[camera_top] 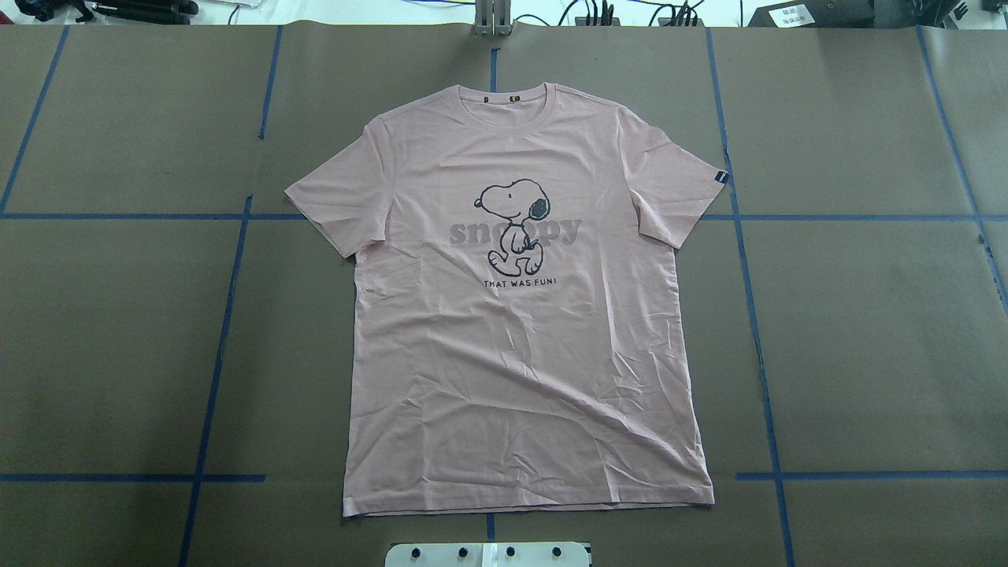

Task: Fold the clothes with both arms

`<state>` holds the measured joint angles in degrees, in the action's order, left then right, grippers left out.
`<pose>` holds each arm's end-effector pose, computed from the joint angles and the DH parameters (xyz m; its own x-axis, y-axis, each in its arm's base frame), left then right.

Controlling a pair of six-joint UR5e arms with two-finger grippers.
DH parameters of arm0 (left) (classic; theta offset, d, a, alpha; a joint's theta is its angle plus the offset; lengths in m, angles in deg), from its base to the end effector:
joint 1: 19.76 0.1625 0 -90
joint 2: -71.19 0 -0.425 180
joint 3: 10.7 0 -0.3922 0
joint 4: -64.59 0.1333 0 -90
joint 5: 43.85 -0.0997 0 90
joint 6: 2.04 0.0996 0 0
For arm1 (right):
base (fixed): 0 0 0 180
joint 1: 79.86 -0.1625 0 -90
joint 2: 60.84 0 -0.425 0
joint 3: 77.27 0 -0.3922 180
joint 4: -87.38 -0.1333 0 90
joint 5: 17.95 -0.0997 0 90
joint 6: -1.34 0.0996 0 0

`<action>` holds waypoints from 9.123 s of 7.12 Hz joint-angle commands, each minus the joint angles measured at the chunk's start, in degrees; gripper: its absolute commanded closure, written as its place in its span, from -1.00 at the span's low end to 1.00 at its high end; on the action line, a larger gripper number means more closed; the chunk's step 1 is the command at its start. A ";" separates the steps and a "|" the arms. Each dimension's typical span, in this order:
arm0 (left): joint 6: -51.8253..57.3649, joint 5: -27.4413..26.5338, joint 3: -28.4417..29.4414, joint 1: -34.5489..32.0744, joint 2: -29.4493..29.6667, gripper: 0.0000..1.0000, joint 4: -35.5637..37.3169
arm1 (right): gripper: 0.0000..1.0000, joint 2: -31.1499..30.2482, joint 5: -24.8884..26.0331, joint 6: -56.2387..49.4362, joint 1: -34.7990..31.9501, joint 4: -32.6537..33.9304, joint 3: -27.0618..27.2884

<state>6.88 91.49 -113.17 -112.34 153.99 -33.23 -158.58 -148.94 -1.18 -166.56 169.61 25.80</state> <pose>-0.0827 -0.4470 0.5937 0.7077 0.2786 -0.6493 -0.0667 0.9412 0.3312 0.0421 -0.4506 0.5978 0.7418 -0.2344 0.6283 0.0888 0.9630 0.2545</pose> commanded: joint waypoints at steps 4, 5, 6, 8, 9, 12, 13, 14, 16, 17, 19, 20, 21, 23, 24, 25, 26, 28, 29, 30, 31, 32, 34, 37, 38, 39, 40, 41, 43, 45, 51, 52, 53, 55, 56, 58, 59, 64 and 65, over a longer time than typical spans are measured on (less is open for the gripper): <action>-6.04 0.27 9.78 0.21 15.49 -1.00 -24.43 | -1.00 18.59 -5.57 9.41 1.97 -3.93 -7.59; -12.54 0.28 12.09 0.47 18.50 -1.00 -26.79 | -1.00 23.59 -5.68 12.95 3.89 -4.01 -9.19; -18.26 0.36 10.98 2.99 20.53 -1.00 -27.95 | -1.00 28.43 -4.90 13.94 8.52 -4.10 -10.94; -34.88 -0.25 9.73 16.82 23.60 -1.00 -30.67 | -0.98 34.60 -2.71 25.65 13.55 -4.36 -14.47; -43.63 -3.38 9.22 18.99 24.32 -1.00 -31.03 | -0.98 36.54 0.70 33.21 16.88 -4.36 -14.74; -49.34 -14.82 10.61 28.40 26.34 -1.00 -31.21 | -0.64 37.27 14.14 54.48 28.82 -24.12 -24.00; -49.26 -14.93 10.71 29.12 26.96 -1.00 -31.03 | -0.48 36.92 21.06 56.91 32.52 -28.84 -28.06; -49.26 -14.93 10.71 29.12 26.97 -1.00 -31.12 | -0.37 36.39 24.43 57.63 34.73 -29.41 -30.10; -49.17 -14.93 10.62 29.21 26.97 -1.00 -31.12 | -0.32 34.12 24.64 57.90 36.24 -32.99 -30.38; -49.17 -14.93 10.53 29.21 26.97 -1.00 -31.12 | -0.30 33.84 24.73 58.16 36.60 -33.19 -30.30; -49.08 -15.01 10.62 29.48 26.88 -1.00 -31.12 | -0.24 33.40 25.78 58.51 37.21 -33.11 -30.38; -49.08 -15.02 10.71 29.48 26.88 -1.00 -31.12 | -0.21 33.31 25.78 58.51 37.22 -32.93 -30.38; -49.08 -15.02 10.71 29.48 26.88 -1.00 -31.12 | -0.17 33.31 25.87 58.43 37.22 -32.76 -30.64; -48.99 -15.02 10.71 29.48 26.88 -1.00 -31.12 | 0.11 33.40 25.78 58.43 37.22 -32.75 -31.00; -48.91 -15.02 10.71 29.48 26.88 -1.00 -31.21 | 0.26 33.48 25.78 58.51 37.22 -32.75 -31.17; -48.91 -15.02 10.62 29.48 26.79 -1.00 -31.21 | 0.99 33.57 25.87 58.77 37.22 -32.75 -31.26; -48.82 -15.02 10.62 29.48 26.79 -1.00 -31.21 | 1.00 34.10 25.87 61.21 37.22 -32.58 -31.09; -48.91 -15.02 10.18 29.48 26.79 -1.00 -31.21 | 1.00 35.50 26.13 61.94 37.22 -30.05 -29.60; -48.91 -15.02 10.27 29.48 26.79 -1.00 -31.21 | 1.00 36.90 27.35 62.03 37.22 -24.81 -26.89; -48.99 -15.02 10.44 29.48 26.79 -1.00 -31.21 | 1.00 40.31 29.02 66.12 38.00 -16.75 -23.82; -48.99 -15.02 10.53 29.48 26.79 -1.00 -31.21 | 1.00 46.78 34.26 70.68 41.49 -7.27 -23.79; -48.99 -15.02 10.53 29.48 26.79 -1.00 -31.21 | 1.00 51.98 41.53 76.12 46.22 -1.17 -24.84; -49.08 -15.02 10.53 29.48 26.79 -1.00 -31.21 | 1.00 52.91 45.11 78.64 49.95 -1.38 -25.55; -49.26 -17.02 10.53 31.04 26.79 -1.00 -30.95 | -1.00 54.65 44.79 68.60 48.66 -2.17 -27.22; -51.87 -21.82 11.31 34.36 27.05 -1.00 -30.51 | -1.00 54.49 34.85 63.05 44.12 -2.08 -26.78; -54.59 -22.48 14.19 34.83 29.49 -1.00 -30.24 | -1.00 53.62 25.87 54.64 38.85 -2.60 -26.00; -58.71 -23.01 15.79 36.84 30.04 -1.00 -30.42 | -1.00 49.96 20.48 47.25 34.19 -2.69 -22.59; -63.53 -25.80 17.11 39.21 30.74 -0.92 -30.77 | -1.00 46.18 13.90 41.69 29.44 -3.91 -20.04; -73.66 -32.03 21.23 44.92 33.02 -0.46 -31.29 | -1.00 40.27 11.37 40.06 27.37 -10.66 -18.87; -75.10 -33.38 24.23 46.35 33.82 -0.24 -31.82 | -1.00 40.25 11.37 40.14 27.37 -10.87 -18.87; -74.75 -33.39 27.93 47.49 35.05 -0.18 -35.08 | -1.00 40.08 11.37 40.14 27.02 -10.61 -18.87; -74.66 -33.47 27.93 47.93 35.32 -0.18 -35.08 | -1.00 40.08 11.37 40.23 27.02 -10.61 -18.87; -74.57 -33.47 28.02 48.02 35.32 -0.17 -35.08 | -1.00 40.08 11.37 40.23 27.02 -10.61 -18.87; -74.48 -33.47 27.93 48.02 35.49 0.29 -35.08 | -1.00 40.08 11.37 40.23 26.93 -10.61 -18.87; -74.48 -33.39 28.02 48.02 35.41 0.31 -34.99 | -1.00 40.08 11.37 40.23 26.85 -10.61 -18.87; -74.22 -33.47 28.02 48.02 35.32 0.32 -34.99 | -1.00 40.08 11.37 40.23 26.85 -10.61 -18.87; -73.43 -33.47 27.93 48.02 35.32 0.32 -34.99 | -1.00 40.08 11.37 40.23 26.85 -10.61 -18.87; -73.25 -33.56 27.93 48.02 34.97 0.32 -34.90 | -1.00 40.08 11.37 40.32 26.85 -10.61 -18.87; -73.25 -33.56 27.93 48.02 34.97 0.37 -34.90 | -1.00 39.99 11.37 40.32 26.85 -10.61 -18.87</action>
<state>-66.37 57.94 -85.23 -64.32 188.97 -68.13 -118.55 -137.58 39.13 -139.72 159.01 6.93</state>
